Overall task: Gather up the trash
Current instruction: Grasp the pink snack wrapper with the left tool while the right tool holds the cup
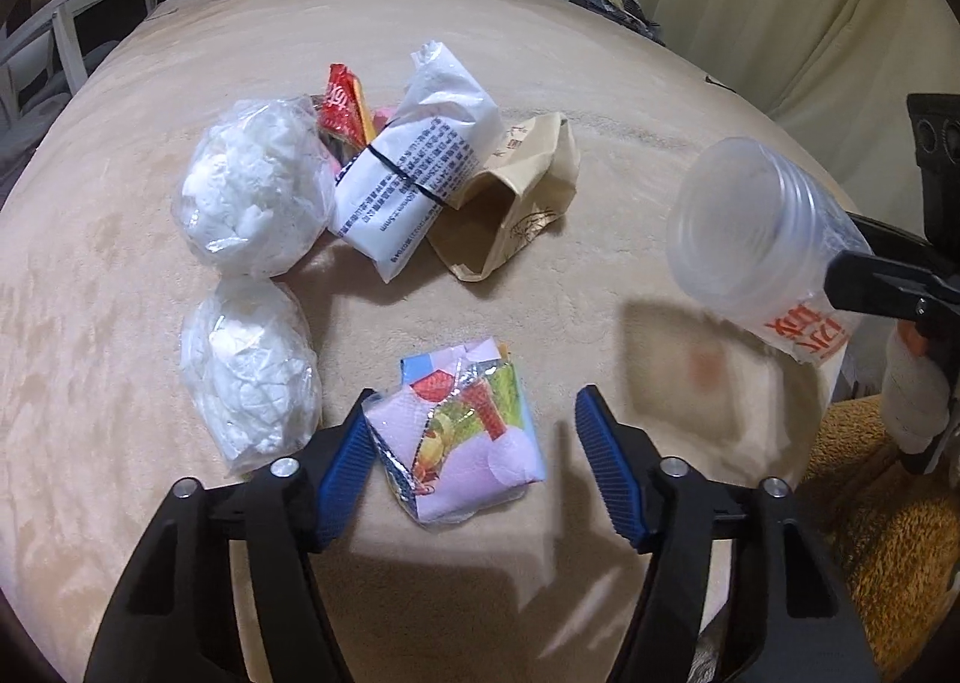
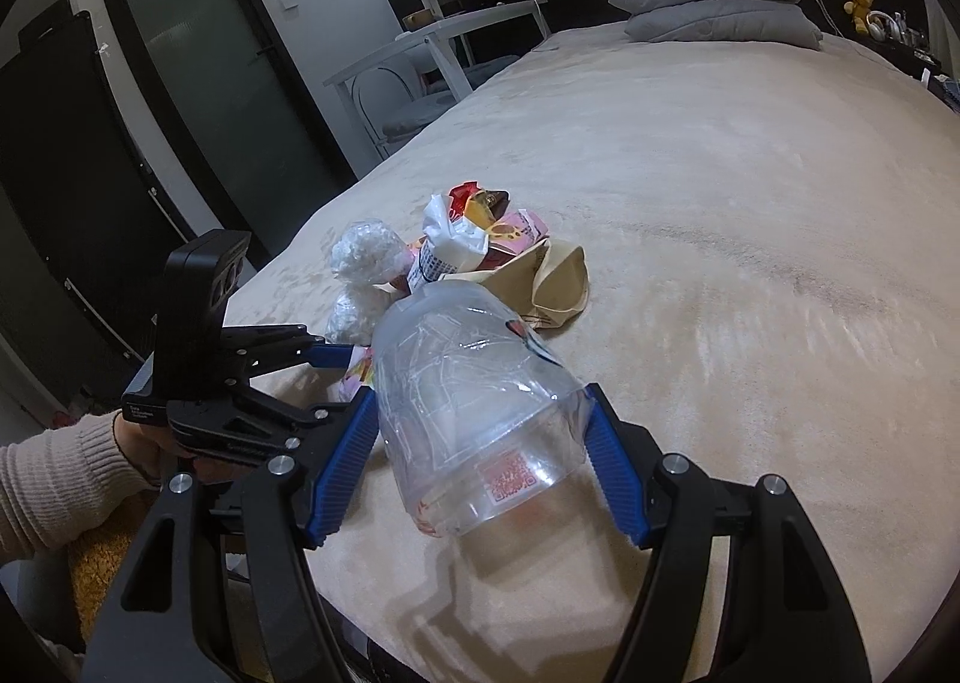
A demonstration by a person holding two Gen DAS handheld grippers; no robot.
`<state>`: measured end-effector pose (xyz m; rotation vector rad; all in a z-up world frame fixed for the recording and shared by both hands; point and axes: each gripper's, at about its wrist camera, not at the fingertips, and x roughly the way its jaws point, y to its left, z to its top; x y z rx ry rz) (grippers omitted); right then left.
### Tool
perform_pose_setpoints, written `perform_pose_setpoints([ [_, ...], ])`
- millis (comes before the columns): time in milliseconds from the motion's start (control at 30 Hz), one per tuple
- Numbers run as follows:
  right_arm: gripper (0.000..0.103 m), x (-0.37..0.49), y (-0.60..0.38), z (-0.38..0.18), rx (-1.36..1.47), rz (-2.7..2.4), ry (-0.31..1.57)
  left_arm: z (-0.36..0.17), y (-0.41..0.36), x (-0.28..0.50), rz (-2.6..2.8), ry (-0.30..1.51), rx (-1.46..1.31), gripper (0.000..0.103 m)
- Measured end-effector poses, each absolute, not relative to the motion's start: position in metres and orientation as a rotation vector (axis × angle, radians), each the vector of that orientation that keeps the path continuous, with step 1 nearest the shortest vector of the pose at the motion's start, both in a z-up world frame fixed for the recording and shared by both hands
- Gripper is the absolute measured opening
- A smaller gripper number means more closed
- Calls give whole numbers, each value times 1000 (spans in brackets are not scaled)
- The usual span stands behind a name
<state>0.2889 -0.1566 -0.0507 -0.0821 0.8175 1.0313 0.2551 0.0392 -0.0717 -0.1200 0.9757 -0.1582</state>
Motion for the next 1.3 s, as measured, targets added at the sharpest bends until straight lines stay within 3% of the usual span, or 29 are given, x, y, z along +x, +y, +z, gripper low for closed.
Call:
perform_pose_setpoints([
  [33, 68, 289, -157, -51, -84, 1033, 817, -72, 41, 256, -141, 976, -122, 49],
  [533, 68, 276, -157, -46, -91, 977, 776, -46, 44, 206, -151, 866, -149, 49],
  [1300, 68, 178, -197, -46, -2, 914, 691, -9, 36, 113, -68, 659, -253, 48],
])
